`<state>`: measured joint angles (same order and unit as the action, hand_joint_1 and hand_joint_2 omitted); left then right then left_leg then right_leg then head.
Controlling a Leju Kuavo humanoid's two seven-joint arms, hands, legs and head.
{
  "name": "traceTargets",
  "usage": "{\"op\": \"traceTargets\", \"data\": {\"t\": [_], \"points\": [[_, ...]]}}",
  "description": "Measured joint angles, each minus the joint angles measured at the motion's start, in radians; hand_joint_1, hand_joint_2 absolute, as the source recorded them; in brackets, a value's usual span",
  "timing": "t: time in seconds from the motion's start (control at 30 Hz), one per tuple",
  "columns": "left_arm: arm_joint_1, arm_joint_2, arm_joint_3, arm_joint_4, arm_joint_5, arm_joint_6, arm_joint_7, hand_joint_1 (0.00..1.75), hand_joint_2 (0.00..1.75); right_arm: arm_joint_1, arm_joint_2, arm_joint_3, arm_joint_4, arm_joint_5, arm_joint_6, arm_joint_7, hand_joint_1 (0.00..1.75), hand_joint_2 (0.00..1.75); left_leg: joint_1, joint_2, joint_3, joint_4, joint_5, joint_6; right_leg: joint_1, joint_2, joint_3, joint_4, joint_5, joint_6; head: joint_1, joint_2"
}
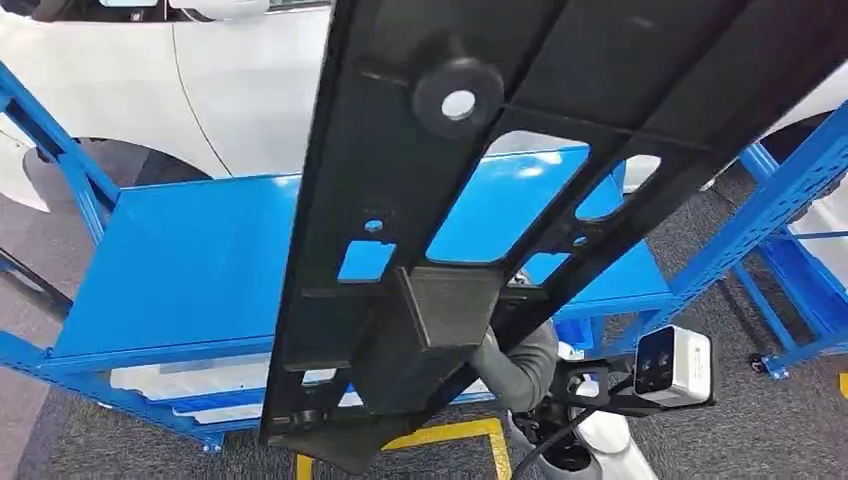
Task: Take the parts from the cabinet and place them on the table.
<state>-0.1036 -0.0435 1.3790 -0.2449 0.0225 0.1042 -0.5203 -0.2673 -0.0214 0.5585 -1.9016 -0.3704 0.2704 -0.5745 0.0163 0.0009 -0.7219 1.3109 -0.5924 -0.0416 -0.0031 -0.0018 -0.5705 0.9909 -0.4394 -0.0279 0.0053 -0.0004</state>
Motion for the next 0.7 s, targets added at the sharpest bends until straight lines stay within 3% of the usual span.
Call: {"op": "traceTargets", "data": {"t": [0.03,0.07,0.1,0.13,0.17,0.2,0.3,0.33,0.37,0.43,0.47,0.5,0.53,0.57,0.6,0.63,0.67,0.7], "points": [[0.000,0.001,-0.001,0.000,0.000,0.003,0.007,0.00,1.75,0.000,-0.002,0.000,0.003,0.000,-0.002,0.000,1.75,1.75,0.000,0.000,0.019,0.005,0.023,0.000,0.000,0.000,-0.017,0.004,0.010,0.002,0.001,0.000],[0.000,0.002,-0.001,0.000,0.000,0.005,0.012,0.00,1.75,0.000,-0.004,0.000,0.006,0.000,-0.005,-0.001,1.75,1.75,0.000,0.000,0.055,-0.030,0.057,0.001,0.000,0.000,-0.030,0.007,0.017,0.004,0.000,0.000],[0.000,0.002,-0.001,0.000,0.000,0.005,0.018,0.00,1.75,0.000,-0.006,0.000,0.007,0.000,-0.006,-0.001,1.75,1.75,0.000,0.000,0.108,-0.096,0.089,0.003,0.000,0.000,-0.043,0.012,0.024,0.007,0.000,0.000],[0.000,0.003,-0.001,0.000,0.000,0.006,0.022,0.00,1.75,0.000,-0.009,0.000,0.007,0.000,-0.005,-0.003,1.75,1.75,0.000,0.001,0.176,-0.187,0.103,0.007,0.000,0.000,-0.054,0.017,0.031,0.010,0.000,0.000],[-0.003,0.005,-0.002,0.000,0.000,0.006,0.029,0.00,1.75,0.000,-0.010,0.000,0.007,0.000,-0.003,-0.004,1.75,1.75,-0.003,0.002,0.240,-0.282,0.069,0.013,0.003,0.000,-0.063,0.022,0.037,0.016,0.000,0.000],[-0.004,0.005,-0.002,0.000,0.000,0.009,0.033,0.00,1.75,0.000,-0.012,0.000,0.006,0.000,-0.001,-0.005,1.75,1.75,-0.007,-0.001,0.255,-0.319,0.062,0.019,0.005,0.000,-0.067,0.027,0.043,0.021,0.002,0.000],[-0.002,0.007,-0.002,0.000,0.000,0.021,0.051,0.00,1.75,0.003,-0.017,-0.001,0.006,0.000,0.017,-0.006,1.75,1.75,-0.012,-0.001,0.237,-0.314,0.077,0.037,0.002,-0.002,-0.066,0.018,0.067,0.040,-0.004,0.000],[-0.002,0.007,-0.002,0.000,0.000,0.024,0.054,0.00,1.75,0.005,-0.023,-0.002,0.006,-0.003,0.025,-0.010,1.75,1.75,-0.002,0.004,0.231,-0.323,0.092,0.045,0.002,0.000,-0.071,0.023,0.061,0.047,-0.005,0.000],[-0.002,0.007,-0.002,0.000,0.000,0.026,0.055,0.00,1.75,0.005,-0.032,-0.004,0.008,-0.010,0.035,-0.020,1.75,1.75,-0.003,0.007,0.219,-0.323,0.105,0.056,-0.001,0.001,-0.086,0.049,0.013,0.052,-0.004,0.000],[0.000,0.008,-0.002,0.000,0.000,0.028,0.055,0.00,1.75,0.006,-0.053,-0.010,0.014,-0.016,0.047,-0.042,1.75,1.75,-0.003,0.009,0.192,-0.322,0.125,0.063,-0.005,0.001,-0.125,0.175,-0.108,0.060,0.001,0.000],[0.001,0.009,-0.002,0.000,0.000,0.031,0.055,0.00,1.75,0.008,-0.062,-0.012,0.019,-0.018,0.053,-0.050,1.75,1.75,-0.004,0.010,0.177,-0.321,0.137,0.063,-0.006,0.001,-0.145,0.256,-0.152,0.065,0.000,0.000],[0.002,0.010,-0.002,0.000,0.000,0.033,0.055,0.00,1.75,0.008,-0.069,-0.013,0.024,-0.020,0.057,-0.056,1.75,1.75,-0.004,0.011,0.161,-0.319,0.150,0.062,-0.009,0.001,-0.154,0.320,-0.163,0.068,0.001,0.000],[0.003,0.010,-0.002,-0.001,0.000,0.035,0.055,0.00,1.75,0.009,-0.075,-0.015,0.030,-0.022,0.059,-0.060,1.75,1.75,-0.005,0.010,0.145,-0.318,0.160,0.060,-0.011,0.001,-0.145,0.336,-0.143,0.070,0.000,0.000],[0.004,0.011,-0.002,-0.001,0.000,0.037,0.055,0.00,1.75,0.009,-0.078,-0.018,0.033,-0.024,0.060,-0.061,1.75,1.75,-0.005,0.011,0.129,-0.315,0.171,0.058,-0.011,0.001,-0.114,0.312,-0.104,0.069,0.001,0.000],[0.004,0.011,-0.002,-0.001,0.000,0.037,0.055,0.00,1.75,0.008,-0.080,-0.020,0.035,-0.025,0.060,-0.063,1.75,1.75,-0.004,0.010,0.115,-0.312,0.179,0.055,-0.012,0.001,-0.066,0.252,-0.069,0.067,0.000,0.000],[0.005,0.011,-0.002,-0.001,0.000,0.037,0.054,0.00,1.75,0.008,-0.082,-0.021,0.037,-0.025,0.060,-0.063,1.75,1.75,-0.004,0.010,0.103,-0.308,0.187,0.052,-0.012,0.002,-0.004,0.169,-0.050,0.062,0.001,0.000],[0.005,0.010,-0.002,-0.001,0.000,0.037,0.051,0.00,1.75,0.007,-0.083,-0.021,0.037,-0.024,0.060,-0.063,1.75,1.75,-0.005,0.009,0.096,-0.304,0.195,0.048,-0.011,0.004,0.067,0.073,-0.063,0.055,0.000,0.000],[0.005,0.010,-0.002,-0.001,0.000,0.037,0.048,0.00,1.75,0.008,-0.083,-0.021,0.037,-0.022,0.061,-0.061,1.75,1.75,-0.009,0.007,0.089,-0.301,0.202,0.041,-0.003,0.005,0.115,-0.009,-0.095,0.047,0.000,0.000]]}}
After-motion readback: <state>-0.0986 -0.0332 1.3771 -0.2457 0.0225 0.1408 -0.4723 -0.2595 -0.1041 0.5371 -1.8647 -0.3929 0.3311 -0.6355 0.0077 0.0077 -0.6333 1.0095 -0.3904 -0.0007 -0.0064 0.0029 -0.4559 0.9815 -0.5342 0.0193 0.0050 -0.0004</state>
